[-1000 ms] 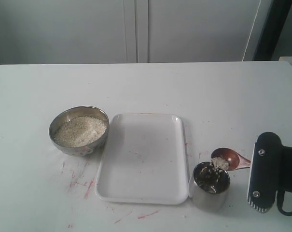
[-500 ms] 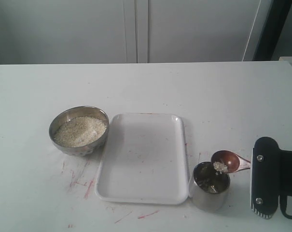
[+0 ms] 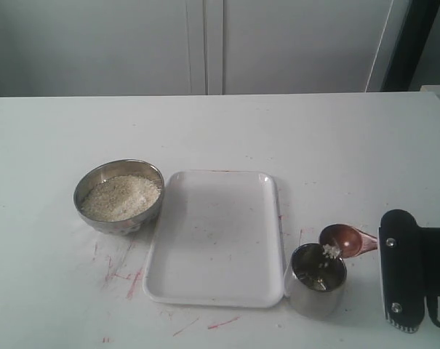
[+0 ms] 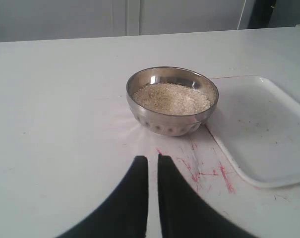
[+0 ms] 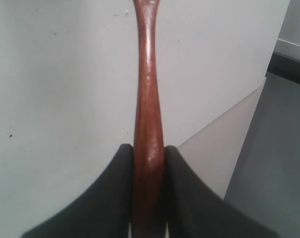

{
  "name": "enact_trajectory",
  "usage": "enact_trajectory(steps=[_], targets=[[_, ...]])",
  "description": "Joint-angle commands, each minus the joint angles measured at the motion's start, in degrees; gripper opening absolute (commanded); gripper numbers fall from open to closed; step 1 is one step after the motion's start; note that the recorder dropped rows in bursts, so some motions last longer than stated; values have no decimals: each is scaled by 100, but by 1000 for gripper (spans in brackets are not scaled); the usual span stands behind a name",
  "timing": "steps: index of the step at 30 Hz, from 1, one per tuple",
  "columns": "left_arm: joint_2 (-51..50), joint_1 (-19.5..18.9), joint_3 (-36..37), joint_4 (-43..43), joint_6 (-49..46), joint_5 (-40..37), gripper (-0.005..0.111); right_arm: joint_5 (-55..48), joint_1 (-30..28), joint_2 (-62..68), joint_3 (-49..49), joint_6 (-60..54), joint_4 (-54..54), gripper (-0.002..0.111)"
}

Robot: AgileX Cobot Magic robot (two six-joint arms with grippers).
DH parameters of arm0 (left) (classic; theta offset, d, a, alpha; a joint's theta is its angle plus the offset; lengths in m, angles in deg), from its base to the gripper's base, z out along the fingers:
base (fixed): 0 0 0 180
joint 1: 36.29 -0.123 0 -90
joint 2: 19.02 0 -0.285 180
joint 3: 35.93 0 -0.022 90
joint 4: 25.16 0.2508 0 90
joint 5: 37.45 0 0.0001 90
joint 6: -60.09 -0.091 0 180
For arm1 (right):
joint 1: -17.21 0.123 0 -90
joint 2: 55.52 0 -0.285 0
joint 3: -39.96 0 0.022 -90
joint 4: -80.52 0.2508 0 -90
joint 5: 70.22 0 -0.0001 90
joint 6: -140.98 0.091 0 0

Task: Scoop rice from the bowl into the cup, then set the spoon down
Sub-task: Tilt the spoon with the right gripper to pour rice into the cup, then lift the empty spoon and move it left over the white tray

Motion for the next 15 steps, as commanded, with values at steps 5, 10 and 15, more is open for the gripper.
enact_trajectory(steps=[5,10,15], targets=[[-4,6,-36,-59,10,22,14,42,6,-3,5,-429,-508,0],[-4,6,-36,-59,10,22,14,42,6,-3,5,-555,-775,0],[-4,6,-36,-59,10,22,14,87,6,-3,5,-594,-863,0]])
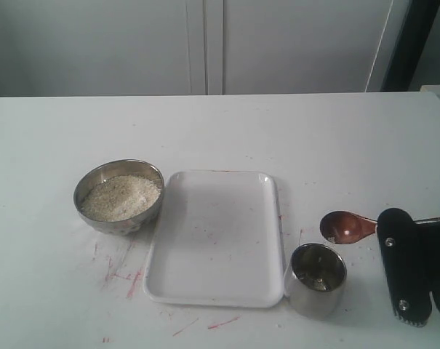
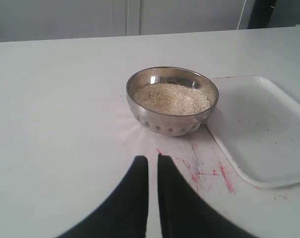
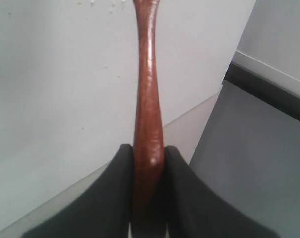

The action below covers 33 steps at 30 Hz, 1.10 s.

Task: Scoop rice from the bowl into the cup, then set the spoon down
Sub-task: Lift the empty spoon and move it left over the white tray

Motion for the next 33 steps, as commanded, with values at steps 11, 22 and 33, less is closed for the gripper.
enact_trajectory(steps=[11,22,33], targets=[[-4,6,-36,-59,10,22,14,131,6,-3,5,-30,-206,0],[-4,6,-36,-59,10,22,14,-301,6,-3,-900,2724,850,0],[-4,6,-36,-59,10,22,14,-301,6,-91,-1712,5191,3755,0]])
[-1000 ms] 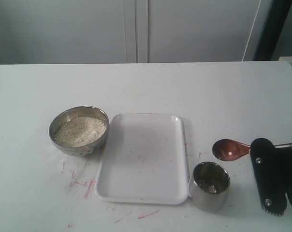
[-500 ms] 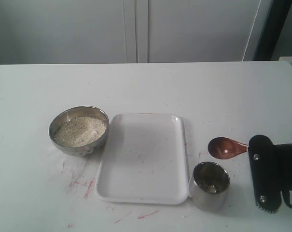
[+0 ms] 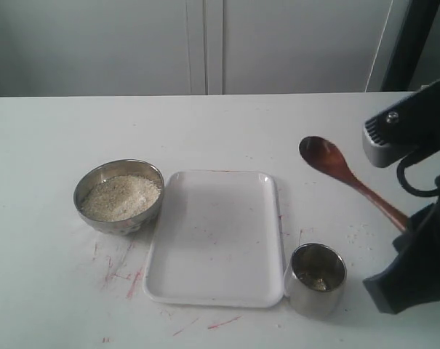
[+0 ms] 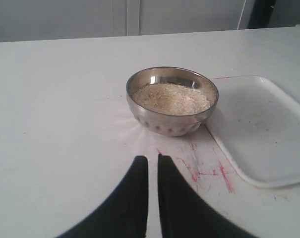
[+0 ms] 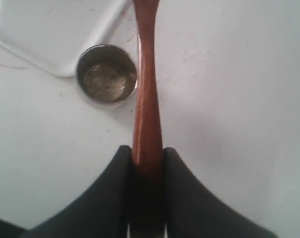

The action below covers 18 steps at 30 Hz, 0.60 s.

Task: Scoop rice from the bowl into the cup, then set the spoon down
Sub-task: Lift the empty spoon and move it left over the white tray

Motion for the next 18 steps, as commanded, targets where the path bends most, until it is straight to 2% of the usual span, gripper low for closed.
enact_trajectory(steps=[1,9,18], targets=[[-4,6,-36,-59,10,22,14,-22,6,-29,-42,410,879,0],[-4,6,-36,-59,10,22,14,466,6,194,-160,972,1056,0],[-4,6,-36,-59,10,22,14,844,6,1964,-1694,1695,827,0]])
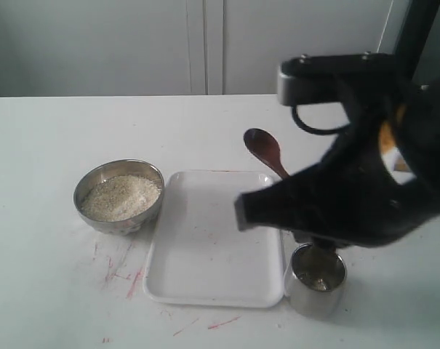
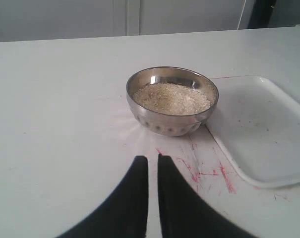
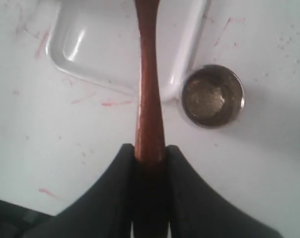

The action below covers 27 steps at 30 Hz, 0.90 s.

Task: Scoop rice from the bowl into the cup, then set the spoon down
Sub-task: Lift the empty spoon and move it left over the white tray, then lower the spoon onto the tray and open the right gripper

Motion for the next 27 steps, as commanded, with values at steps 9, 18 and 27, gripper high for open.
enact_trajectory(steps=[9,18,27], targets=[[-4,6,-36,-59,10,22,14,1108,-4,2114,-1263,1045,-537,0],[-4,6,-36,-59,10,22,14,1447,-4,3050,-1253,1815,-1082,0],[-4,6,-36,-59,10,22,14,1753,-4,3804,-1253,2094,-1082,0]])
